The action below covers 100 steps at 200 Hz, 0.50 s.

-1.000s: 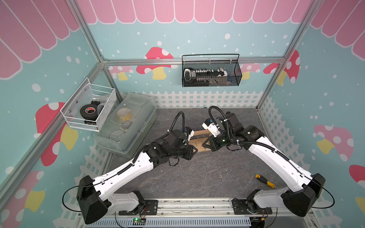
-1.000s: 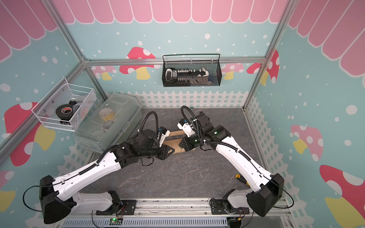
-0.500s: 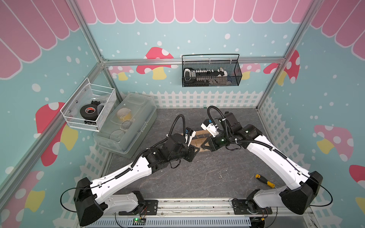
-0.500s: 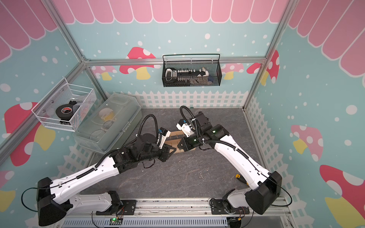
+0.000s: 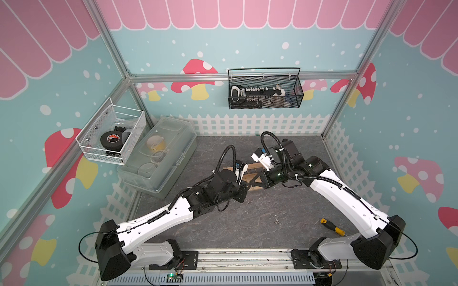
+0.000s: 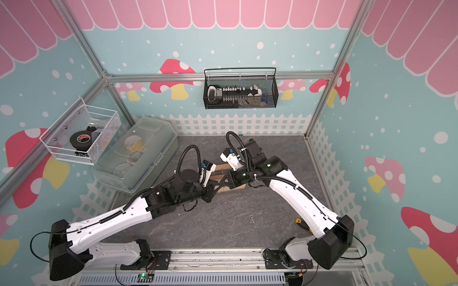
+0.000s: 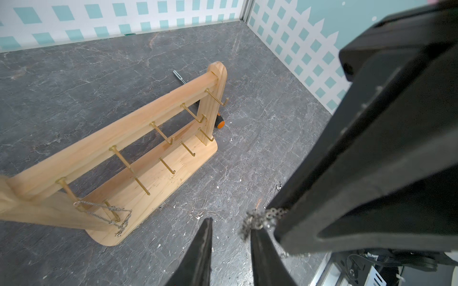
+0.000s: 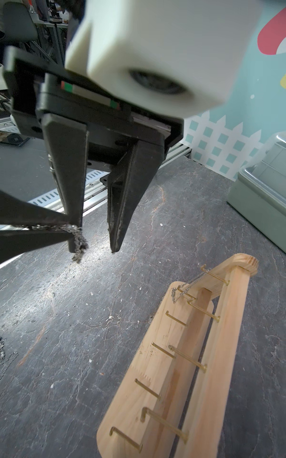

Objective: Hang the necklace on the jewelry display stand
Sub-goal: Pick up the necklace from the center of the board.

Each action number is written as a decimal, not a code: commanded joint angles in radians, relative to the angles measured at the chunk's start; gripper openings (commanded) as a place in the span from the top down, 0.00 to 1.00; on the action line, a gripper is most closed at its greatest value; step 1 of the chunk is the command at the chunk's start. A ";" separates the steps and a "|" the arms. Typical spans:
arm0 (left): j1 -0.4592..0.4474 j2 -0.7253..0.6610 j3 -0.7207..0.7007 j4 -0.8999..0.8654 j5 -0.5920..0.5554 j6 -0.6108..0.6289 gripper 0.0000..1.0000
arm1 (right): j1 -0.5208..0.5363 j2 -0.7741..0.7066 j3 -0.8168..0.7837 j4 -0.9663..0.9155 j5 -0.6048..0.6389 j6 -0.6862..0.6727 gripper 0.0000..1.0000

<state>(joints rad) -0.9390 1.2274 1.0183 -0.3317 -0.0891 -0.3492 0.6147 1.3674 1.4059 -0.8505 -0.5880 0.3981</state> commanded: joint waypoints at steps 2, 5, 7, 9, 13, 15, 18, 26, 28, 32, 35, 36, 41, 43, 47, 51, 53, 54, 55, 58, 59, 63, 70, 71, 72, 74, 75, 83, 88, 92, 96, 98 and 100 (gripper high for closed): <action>-0.004 -0.008 -0.005 0.022 -0.068 0.030 0.78 | -0.007 -0.022 -0.008 0.008 -0.018 0.010 0.96; -0.004 -0.009 -0.005 0.021 -0.072 0.031 0.78 | -0.007 -0.021 -0.010 0.008 -0.018 0.009 0.96; -0.004 -0.011 -0.006 0.021 -0.073 0.032 0.78 | -0.007 -0.021 -0.009 0.008 -0.018 0.009 0.96; -0.004 -0.012 -0.006 0.021 -0.075 0.032 0.79 | -0.007 -0.022 -0.009 0.008 -0.018 0.009 0.96; -0.005 -0.013 -0.008 0.020 -0.077 0.033 0.79 | -0.007 -0.022 -0.010 0.009 -0.018 0.010 0.96; -0.006 -0.015 -0.008 0.019 -0.078 0.033 0.79 | -0.007 -0.022 -0.012 0.008 -0.018 0.011 0.96; -0.006 -0.015 -0.009 0.020 -0.079 0.034 0.79 | -0.007 -0.023 -0.012 0.009 -0.018 0.011 0.96; -0.006 -0.017 -0.010 0.020 -0.081 0.035 0.80 | -0.007 -0.022 -0.013 0.010 -0.017 0.011 0.95; -0.006 -0.019 -0.011 0.020 -0.080 0.035 0.80 | -0.007 -0.022 -0.013 0.010 -0.018 0.011 0.95; -0.007 -0.019 -0.011 0.020 -0.082 0.035 0.80 | -0.006 -0.021 -0.013 0.011 -0.021 0.012 0.96; -0.007 -0.020 -0.011 0.020 -0.083 0.035 0.80 | -0.007 -0.020 -0.013 0.013 -0.022 0.012 0.95; -0.007 -0.019 -0.011 0.020 -0.083 0.035 0.80 | -0.007 -0.020 -0.014 0.013 -0.022 0.013 0.95; -0.008 -0.020 -0.013 0.020 -0.089 0.035 0.80 | -0.007 -0.019 -0.014 0.016 -0.024 0.016 0.95; -0.009 -0.020 -0.013 0.020 -0.091 0.035 0.81 | -0.007 -0.020 -0.015 0.015 -0.024 0.016 0.95; -0.011 -0.020 -0.012 0.020 -0.095 0.036 0.80 | -0.006 -0.020 -0.015 0.016 -0.021 0.016 0.95; -0.013 -0.022 -0.013 0.020 -0.098 0.038 0.80 | -0.007 -0.018 -0.015 0.015 -0.018 0.016 0.95; -0.015 -0.023 -0.012 0.020 -0.100 0.039 0.80 | -0.006 -0.019 -0.016 0.014 -0.017 0.016 0.95; -0.015 -0.023 -0.013 0.020 -0.102 0.038 0.81 | -0.007 -0.019 -0.016 0.014 -0.017 0.016 0.95; -0.016 -0.023 -0.012 0.020 -0.103 0.039 0.80 | -0.007 -0.019 -0.016 0.014 -0.017 0.016 0.95; -0.017 -0.025 -0.013 0.020 -0.105 0.039 0.80 | -0.007 -0.019 -0.017 0.014 -0.017 0.016 0.95; -0.018 -0.025 -0.013 0.020 -0.104 0.039 0.80 | -0.007 -0.019 -0.017 0.014 -0.018 0.017 0.95; -0.019 -0.026 -0.012 0.020 -0.107 0.041 0.80 | -0.006 -0.018 -0.018 0.016 -0.021 0.017 0.95; -0.022 -0.026 -0.012 0.021 -0.115 0.043 0.80 | -0.007 -0.019 -0.019 0.019 -0.028 0.018 0.95; -0.023 -0.026 -0.012 0.022 -0.116 0.043 0.80 | -0.007 -0.019 -0.019 0.020 -0.028 0.019 0.95; -0.024 -0.026 -0.012 0.022 -0.116 0.043 0.81 | -0.007 -0.019 -0.020 0.020 -0.028 0.020 0.95; -0.025 -0.026 -0.012 0.021 -0.119 0.045 0.81 | -0.007 -0.019 -0.021 0.020 -0.028 0.021 0.95; -0.025 -0.026 -0.012 0.020 -0.121 0.045 0.81 | -0.007 -0.018 -0.021 0.021 -0.029 0.022 0.95; -0.029 -0.028 -0.016 0.024 -0.135 0.050 0.81 | -0.007 -0.019 -0.024 0.025 -0.030 0.025 0.95; -0.034 -0.030 -0.018 0.030 -0.142 0.053 0.81 | -0.007 -0.017 -0.026 0.028 -0.032 0.028 0.95; -0.038 -0.030 -0.019 0.036 -0.147 0.057 0.80 | -0.006 -0.016 -0.028 0.029 -0.036 0.029 0.95; -0.040 -0.032 -0.022 0.042 -0.149 0.060 0.80 | -0.006 -0.016 -0.030 0.032 -0.039 0.031 0.95; -0.042 -0.032 -0.023 0.044 -0.151 0.062 0.80 | -0.007 -0.017 -0.031 0.034 -0.040 0.031 0.95; -0.043 -0.033 -0.023 0.045 -0.152 0.062 0.80 | -0.007 -0.017 -0.033 0.034 -0.041 0.032 0.95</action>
<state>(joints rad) -0.9657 1.2190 1.0119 -0.3214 -0.1913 -0.3275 0.6147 1.3655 1.3960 -0.8345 -0.6025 0.4156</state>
